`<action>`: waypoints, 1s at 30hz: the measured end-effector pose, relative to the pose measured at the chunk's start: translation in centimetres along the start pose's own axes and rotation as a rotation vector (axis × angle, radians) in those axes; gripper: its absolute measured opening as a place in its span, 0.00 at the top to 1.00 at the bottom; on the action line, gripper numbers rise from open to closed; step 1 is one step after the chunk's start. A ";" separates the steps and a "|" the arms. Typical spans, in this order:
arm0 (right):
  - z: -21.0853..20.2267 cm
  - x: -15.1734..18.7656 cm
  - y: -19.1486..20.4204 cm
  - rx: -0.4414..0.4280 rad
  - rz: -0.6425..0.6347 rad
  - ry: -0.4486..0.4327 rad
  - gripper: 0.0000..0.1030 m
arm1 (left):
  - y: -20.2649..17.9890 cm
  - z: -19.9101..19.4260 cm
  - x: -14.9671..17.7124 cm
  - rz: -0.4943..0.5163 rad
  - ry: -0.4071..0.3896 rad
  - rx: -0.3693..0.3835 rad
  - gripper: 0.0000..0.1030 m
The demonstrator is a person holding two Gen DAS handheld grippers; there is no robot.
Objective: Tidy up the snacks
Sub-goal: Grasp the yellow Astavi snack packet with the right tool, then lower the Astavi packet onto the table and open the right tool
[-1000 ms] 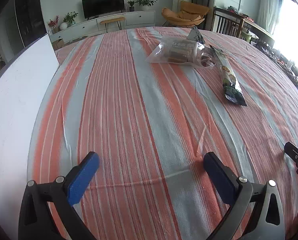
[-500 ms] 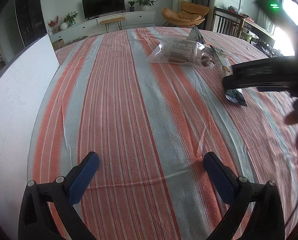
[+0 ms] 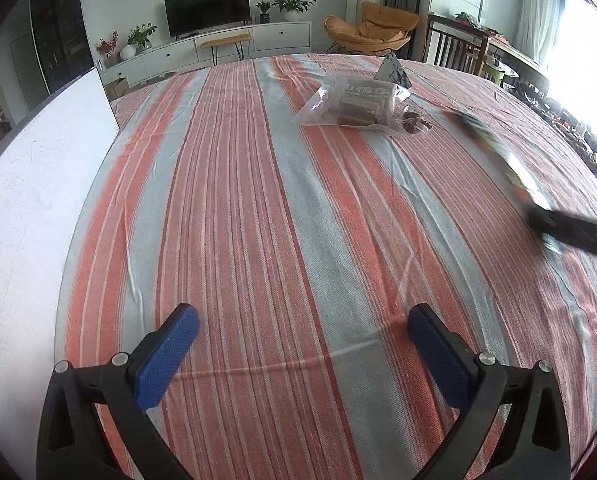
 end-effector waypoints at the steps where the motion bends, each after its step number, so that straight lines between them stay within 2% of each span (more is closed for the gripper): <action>1: 0.1 0.1 -1.0 0.017 0.017 -0.004 0.66 | 0.0 0.0 0.0 0.000 0.000 0.000 0.00; 3: 0.0 0.9 -3.5 0.044 0.047 -0.020 0.65 | 0.0 0.0 0.0 0.000 0.000 0.000 0.00; 6: 0.1 1.5 -5.0 0.054 0.044 -0.041 0.53 | 0.0 0.0 0.0 0.000 0.000 0.000 0.00; 7: 0.1 1.6 -5.1 0.056 0.043 -0.047 0.39 | 0.0 0.0 0.0 0.000 0.000 0.000 0.00; 8: 0.1 1.9 -5.3 0.058 0.047 -0.057 0.31 | 0.0 0.0 0.0 0.000 0.000 0.000 0.00; 14: 0.1 2.1 -6.2 0.033 0.098 -0.064 0.21 | 0.0 0.0 0.0 0.000 0.000 0.000 0.00; 30: 0.3 2.1 -5.9 0.030 0.093 -0.060 0.17 | 0.0 0.0 0.0 0.000 0.000 -0.001 0.00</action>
Point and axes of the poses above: each gripper's, at about its wrist camera, not at the fingertips, and z roughly the way its jaws point, y to its left, x to its underside, the point moved 3 cm from there along z, roughly the way its jaws point, and after that the axes turned 8 degrees about x, right-handed, at the moved point
